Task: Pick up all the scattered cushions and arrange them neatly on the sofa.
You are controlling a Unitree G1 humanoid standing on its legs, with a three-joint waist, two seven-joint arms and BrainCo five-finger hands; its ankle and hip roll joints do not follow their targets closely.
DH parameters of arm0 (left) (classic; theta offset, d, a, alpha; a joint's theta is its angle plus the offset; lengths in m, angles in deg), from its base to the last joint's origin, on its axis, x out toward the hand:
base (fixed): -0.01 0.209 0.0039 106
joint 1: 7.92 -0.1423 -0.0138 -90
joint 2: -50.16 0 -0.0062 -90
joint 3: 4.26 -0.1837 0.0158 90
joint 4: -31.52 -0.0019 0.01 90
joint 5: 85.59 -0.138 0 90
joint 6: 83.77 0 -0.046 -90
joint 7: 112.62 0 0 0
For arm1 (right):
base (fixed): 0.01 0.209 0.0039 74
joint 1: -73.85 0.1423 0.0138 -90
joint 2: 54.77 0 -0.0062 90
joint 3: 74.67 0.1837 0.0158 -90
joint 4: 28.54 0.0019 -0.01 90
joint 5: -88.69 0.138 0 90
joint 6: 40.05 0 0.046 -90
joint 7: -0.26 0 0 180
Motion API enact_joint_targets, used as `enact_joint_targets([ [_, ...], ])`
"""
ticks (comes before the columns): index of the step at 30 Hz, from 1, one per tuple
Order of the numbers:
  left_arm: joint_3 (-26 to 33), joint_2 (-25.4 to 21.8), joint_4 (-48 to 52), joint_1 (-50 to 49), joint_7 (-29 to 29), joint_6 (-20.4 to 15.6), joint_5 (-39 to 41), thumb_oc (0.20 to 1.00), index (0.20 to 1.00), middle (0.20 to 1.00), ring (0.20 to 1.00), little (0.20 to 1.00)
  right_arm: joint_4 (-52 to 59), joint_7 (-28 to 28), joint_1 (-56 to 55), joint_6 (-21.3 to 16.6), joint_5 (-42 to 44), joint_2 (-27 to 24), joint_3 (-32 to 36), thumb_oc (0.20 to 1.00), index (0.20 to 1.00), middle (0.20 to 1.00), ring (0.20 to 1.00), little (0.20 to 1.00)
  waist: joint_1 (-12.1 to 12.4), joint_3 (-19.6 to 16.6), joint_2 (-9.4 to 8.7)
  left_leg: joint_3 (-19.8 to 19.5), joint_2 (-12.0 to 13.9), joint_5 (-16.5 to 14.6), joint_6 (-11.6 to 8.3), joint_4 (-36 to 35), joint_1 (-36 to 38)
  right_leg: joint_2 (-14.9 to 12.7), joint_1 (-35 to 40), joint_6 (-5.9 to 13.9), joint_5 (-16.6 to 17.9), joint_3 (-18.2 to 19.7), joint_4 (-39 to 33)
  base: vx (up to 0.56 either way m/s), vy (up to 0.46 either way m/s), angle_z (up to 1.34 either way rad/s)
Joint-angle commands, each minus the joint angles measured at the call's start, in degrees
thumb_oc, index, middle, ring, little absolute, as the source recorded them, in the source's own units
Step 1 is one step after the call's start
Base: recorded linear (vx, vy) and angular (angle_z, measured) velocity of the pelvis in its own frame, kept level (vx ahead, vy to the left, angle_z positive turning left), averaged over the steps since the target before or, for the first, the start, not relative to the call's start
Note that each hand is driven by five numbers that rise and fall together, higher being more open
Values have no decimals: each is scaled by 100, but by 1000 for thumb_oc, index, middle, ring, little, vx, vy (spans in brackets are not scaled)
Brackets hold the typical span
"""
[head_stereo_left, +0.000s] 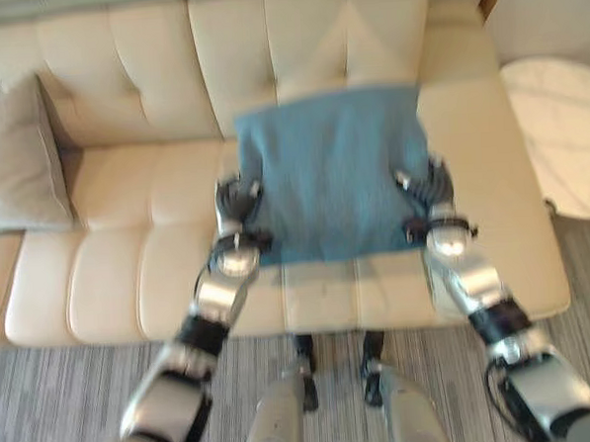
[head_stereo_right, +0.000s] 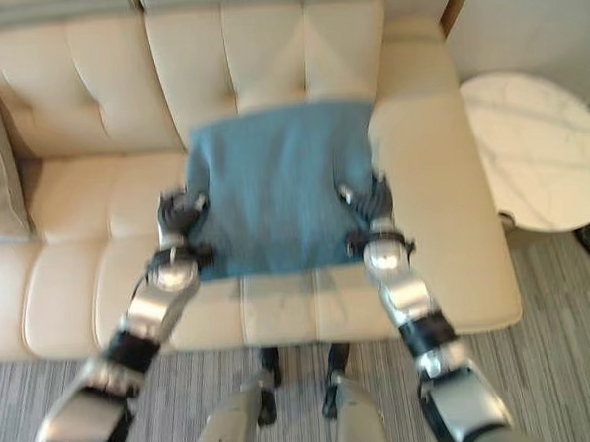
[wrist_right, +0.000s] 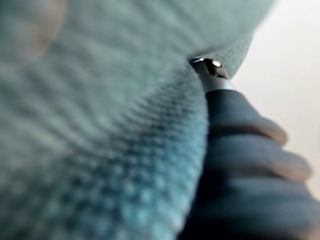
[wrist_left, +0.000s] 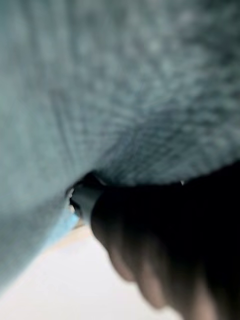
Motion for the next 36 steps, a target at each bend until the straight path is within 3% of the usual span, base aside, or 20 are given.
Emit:
enact_joint_targets([
  [1, -285, -219, 608, 877, 623, -678, -911, 200, 200, 200, 200, 200, 396, 612, 811, -818, -559, 55, -420, 200, 200, 200, 200, 200, -14, -87, -155, -329, 26, -880, -161, 473, -89, 5, 79, 383, -567, 367, -303, 31, -14, 12],
  [2, -496, -467, 103, 1543, 794, -595, -1072, 200, 200, 200, 200, 200, -107, 939, 1508, -791, -770, -106, -538, 200, 200, 200, 200, 200, -18, 13, -111, -382, 42, -888, -174, 635, -469, -20, -298, 403, -599, 394, -103, 7, -14, 15],
  [3, -505, -470, 77, 1582, 796, -606, -1066, 200, 200, 200, 200, 200, -131, 942, 1544, -802, -767, -107, -536, 200, 200, 200, 200, 200, -21, 2, -113, -386, 39, -876, -170, 652, -524, -25, -350, 400, -591, 391, -88, 36, -23, 19],
  [4, -1124, -834, -936, 2790, 1014, -383, -1514, 200, 200, 200, 200, 200, -1159, 1406, 2719, -827, -1129, -623, -1026, 200, 200, 200, 200, 200, -33, 170, -60, -497, 28, -853, -189, 863, -1086, -84, -899, 434, -628, 424, 225, 31, -5, 34],
  [5, -1319, -909, -1242, 3168, 1023, -317, -1587, 200, 200, 200, 200, 200, -1437, 1514, 3044, -808, -1194, -783, -1156, 200, 200, 200, 200, 200, -43, 180, -46, -524, 7, -818, -192, 895, -1280, -97, -1080, 438, -609, 434, 280, 53, 13, 33],
  [6, -1583, -1011, -1608, 3507, 1009, -251, -1686, 216, 216, 216, 216, 216, -1769, 1603, 3396, -785, -1222, -944, -1325, 454, 454, 454, 454, 454, -34, 217, -36, -551, -10, -797, -188, 907, -1397, -107, -1192, 454, -588, 453, 279, 55, 48, 32],
  [7, -2066, -1278, -2239, 4110, 920, -23, -1819, 749, 749, 749, 749, 749, -2322, 1681, 3892, -700, -1190, -1284, -1705, 1000, 1000, 1000, 1000, 1000, -29, 324, -20, -561, -30, -740, -190, 880, -1595, -105, -1429, 492, -524, 505, 314, 42, 40, 17],
  [8, -2079, -1275, -2267, 4152, 918, -35, -1810, 1000, 1000, 1000, 1000, 1000, -2349, 1678, 3931, -714, -1180, -1288, -1711, 1000, 1000, 1000, 1000, 1000, -28, 304, -22, -561, -34, -720, -185, 884, -1655, -110, -1490, 489, -509, 506, 323, 39, 40, 15],
  [14, -2717, -2370, -3442, 4534, 436, 319, -2164, 1000, 1000, 1000, 1000, 1000, -3563, 1766, 4362, -414, -1020, -2392, -2203, 1000, 1000, 1000, 1000, 1000, 2, 573, -74, -565, -58, -589, -189, 668, -1871, -73, -1720, 551, -382, 508, 76, 38, 19, 2],
  [18, -2487, -2713, -3629, 4167, 294, 421, -2092, 1000, 1000, 1000, 1000, 1000, -3829, 1837, 4031, -294, -940, -2760, -2007, 1000, 1000, 1000, 1000, 1000, 0, 644, -63, -571, -103, -634, -193, 756, -1832, -87, -1677, 537, -381, 510, 122, 0, 23, 21],
  [21, -2017, -2966, -3462, 3641, 115, 359, -1914, 1000, 1000, 1000, 1000, 1000, -3751, 1697, 3487, -255, -768, -2964, -1587, 1000, 1000, 1000, 1000, 1000, -7, 661, -61, -548, -123, -640, -205, 686, -1668, -84, -1546, 535, -375, 499, 77, -8, 8, 11],
  [26, -652, -3058, -2890, 2204, -124, 115, -1079, 1000, 1000, 1000, 1000, 1000, -3603, 1246, 2192, -44, -402, -2873, -591, 1000, 1000, 1000, 1000, 1000, -4, 616, -71, -539, -141, -632, -217, 419, -1026, -32, -883, 510, -360, 446, -216, 0, -13, -12],
  [27, -342, -2993, -2812, 1869, -193, 56, -907, 1000, 1000, 1000, 1000, 1000, -3519, 1132, 1867, -11, -354, -2824, -371, 1000, 1000, 1000, 1000, 1000, -10, 590, -66, -536, -143, -620, -225, 341, -856, -30, -708, 512, -350, 426, -295, 20, -6, -10],
  [29, 647, -2543, -2608, 525, -539, -134, -395, 1000, 1000, 1000, 1000, 1000, -3096, 812, 687, -35, -126, -2264, 481, 1000, 1000, 1000, 1000, 1000, -16, 458, -56, -499, -143, -638, -243, 30, -81, 8, 66, 518, -339, 364, -614, 58, 11, -12],
  [32, 1019, -2312, -2436, -105, -750, -224, -90, 1000, 1000, 1000, 1000, 1000, -2830, 623, 136, -53, -49, -2006, 772, 1000, 1000, 1000, 1000, 1000, -28, 362, -44, -489, -140, -630, -226, -125, 267, 32, 402, 505, -313, 347, -765, 39, 14, -10],
  [33, 1465, -1900, -2160, -865, -1071, -377, 377, 1000, 1000, 1000, 1000, 1000, -2494, 258, -569, -167, 168, -1659, 1084, 1000, 1000, 1000, 1000, 1000, -20, 272, -42, -454, -144, -653, -221, -326, 689, 58, 802, 513, -317, 336, -918, 69, 28, -1],
  [36, 1927, -1383, -1616, -2029, -1718, -563, 918, 1000, 1000, 1000, 1000, 1000, -2042, -384, -1628, -339, 685, -1140, 1425, 1000, 1000, 1000, 1000, 1000, -26, 43, -39, -401, -141, -614, -220, -683, 1254, 112, 1316, 537, -290, 287, -1171, 68, 8, -8],
])
